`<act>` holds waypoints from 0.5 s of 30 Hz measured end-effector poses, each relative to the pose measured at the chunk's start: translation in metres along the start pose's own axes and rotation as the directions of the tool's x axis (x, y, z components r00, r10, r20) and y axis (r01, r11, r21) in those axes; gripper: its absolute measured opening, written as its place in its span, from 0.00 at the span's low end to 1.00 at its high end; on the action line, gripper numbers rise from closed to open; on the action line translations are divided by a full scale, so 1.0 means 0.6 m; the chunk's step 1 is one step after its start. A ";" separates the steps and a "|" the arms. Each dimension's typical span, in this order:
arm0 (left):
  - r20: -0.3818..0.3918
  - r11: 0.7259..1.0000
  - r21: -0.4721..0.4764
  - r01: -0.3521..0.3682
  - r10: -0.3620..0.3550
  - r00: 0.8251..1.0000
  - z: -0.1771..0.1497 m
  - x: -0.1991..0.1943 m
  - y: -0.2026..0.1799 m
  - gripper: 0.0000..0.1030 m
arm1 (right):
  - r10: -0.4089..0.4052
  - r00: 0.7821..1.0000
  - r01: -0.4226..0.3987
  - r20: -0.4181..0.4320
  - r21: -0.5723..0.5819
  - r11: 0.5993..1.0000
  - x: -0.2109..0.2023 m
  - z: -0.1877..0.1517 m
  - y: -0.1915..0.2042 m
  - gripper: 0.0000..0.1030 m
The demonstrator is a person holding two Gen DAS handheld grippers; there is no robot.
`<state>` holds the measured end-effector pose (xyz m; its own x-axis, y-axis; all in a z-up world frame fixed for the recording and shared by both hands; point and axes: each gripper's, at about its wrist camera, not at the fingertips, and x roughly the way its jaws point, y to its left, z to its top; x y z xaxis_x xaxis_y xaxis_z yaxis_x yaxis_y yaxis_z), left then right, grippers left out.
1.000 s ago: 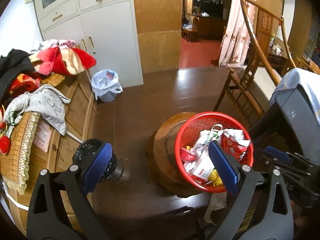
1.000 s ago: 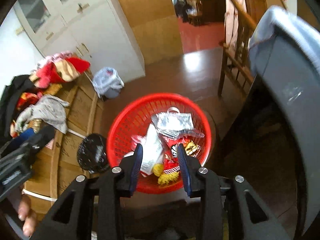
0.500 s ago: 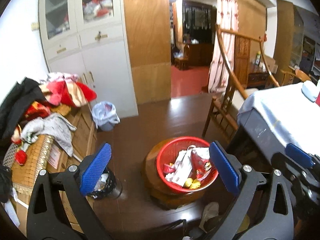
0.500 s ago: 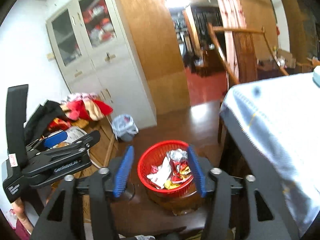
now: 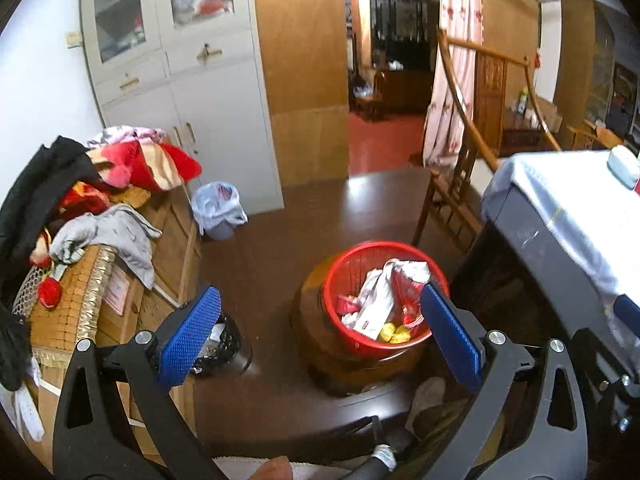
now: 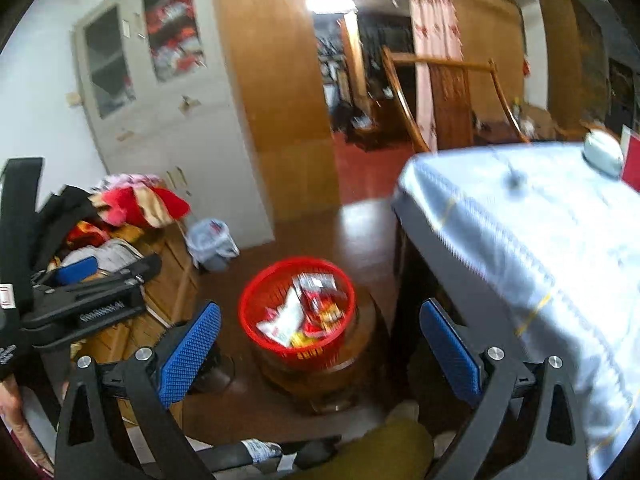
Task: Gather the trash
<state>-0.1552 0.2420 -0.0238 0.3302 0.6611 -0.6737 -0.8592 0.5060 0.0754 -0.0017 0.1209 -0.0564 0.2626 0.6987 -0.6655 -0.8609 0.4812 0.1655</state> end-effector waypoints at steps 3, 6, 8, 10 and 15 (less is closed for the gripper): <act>-0.030 1.000 0.024 0.004 -0.003 1.000 -0.011 0.039 -0.002 0.93 | -0.014 0.997 0.016 -0.075 0.027 1.000 0.042 -0.012 0.000 0.95; -0.037 0.999 0.040 0.004 -0.002 0.999 -0.020 0.073 0.001 0.93 | -0.047 0.994 0.051 -0.102 0.036 0.998 0.062 -0.018 0.006 0.95; -0.043 0.999 0.042 0.021 -0.019 0.999 -0.025 0.095 0.002 0.93 | -0.070 0.992 0.074 -0.109 0.037 0.997 0.071 -0.020 0.014 0.95; -0.047 0.998 0.041 0.039 -0.037 0.998 -0.027 0.110 0.003 0.93 | -0.085 0.990 0.090 -0.113 0.038 0.995 0.078 -0.024 0.023 0.95; -0.018 0.997 0.062 0.036 -0.035 0.999 -0.029 0.133 0.008 0.93 | -0.124 0.985 0.129 -0.118 0.038 0.991 0.089 -0.032 0.034 0.95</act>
<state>-0.1398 0.2873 -0.0898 0.3532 0.6326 -0.6893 -0.8206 0.5633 0.0965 -0.0138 0.1579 -0.1026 0.3137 0.5661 -0.7623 -0.8027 0.5870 0.1056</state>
